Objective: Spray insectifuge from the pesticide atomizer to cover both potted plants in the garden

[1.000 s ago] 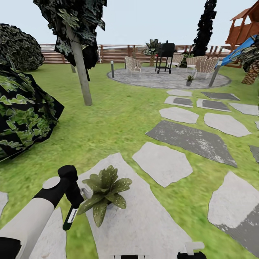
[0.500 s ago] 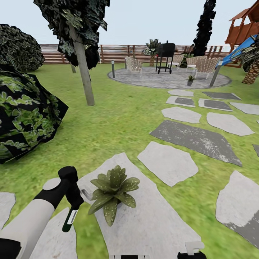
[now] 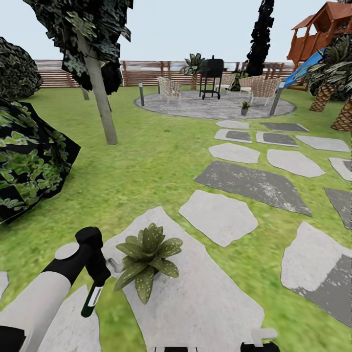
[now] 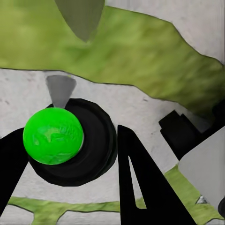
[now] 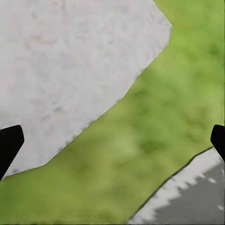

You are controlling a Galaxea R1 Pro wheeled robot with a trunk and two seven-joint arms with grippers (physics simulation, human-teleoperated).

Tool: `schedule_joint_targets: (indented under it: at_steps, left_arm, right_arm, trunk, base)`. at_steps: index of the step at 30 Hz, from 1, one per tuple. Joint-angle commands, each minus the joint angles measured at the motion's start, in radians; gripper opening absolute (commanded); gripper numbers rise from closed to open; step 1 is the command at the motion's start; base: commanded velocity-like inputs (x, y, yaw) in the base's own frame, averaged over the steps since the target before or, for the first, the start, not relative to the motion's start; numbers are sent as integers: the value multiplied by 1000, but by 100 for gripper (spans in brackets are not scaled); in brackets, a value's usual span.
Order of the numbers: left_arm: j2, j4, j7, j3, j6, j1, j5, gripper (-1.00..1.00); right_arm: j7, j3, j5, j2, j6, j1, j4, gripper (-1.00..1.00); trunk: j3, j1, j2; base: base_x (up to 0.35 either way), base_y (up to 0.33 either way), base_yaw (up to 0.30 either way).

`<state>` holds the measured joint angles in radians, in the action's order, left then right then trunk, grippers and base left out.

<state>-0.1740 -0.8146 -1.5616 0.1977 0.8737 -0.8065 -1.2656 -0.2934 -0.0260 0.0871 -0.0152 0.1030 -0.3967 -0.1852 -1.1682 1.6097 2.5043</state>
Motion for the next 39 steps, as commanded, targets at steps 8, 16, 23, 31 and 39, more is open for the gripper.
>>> schedule_joint_targets:
  at_steps: [8,16,23,31,39]
  left_arm:
    - [1,-2,-9,3,10,0,-6,-100]
    - [7,-2,-9,5,10,0,-6,-100]
    - [12,1,-9,6,10,0,-6,-100]
    - [9,2,-9,5,11,0,-6,-100]
    - [1,3,-9,4,10,0,-6,-100]
  right_arm:
    - [-6,-2,10,0,0,-1,1,100]
    - [-6,-2,9,0,0,-1,1,100]
    - [-6,-2,10,0,0,-1,1,100]
    - [-6,-2,10,0,0,-1,1,100]
    - [-6,-2,10,0,0,-1,1,100]
  trunk:
    - [-1,-1,0]
    - [-1,-1,0]
    - [-1,-1,0]
    - [-1,-1,0]
    - [-1,-1,0]
  base:
    - [-257,230,-12]
    - [-93,281,-250]
    - [30,302,-289]
    - [133,298,-289]
    - [57,63,-224]
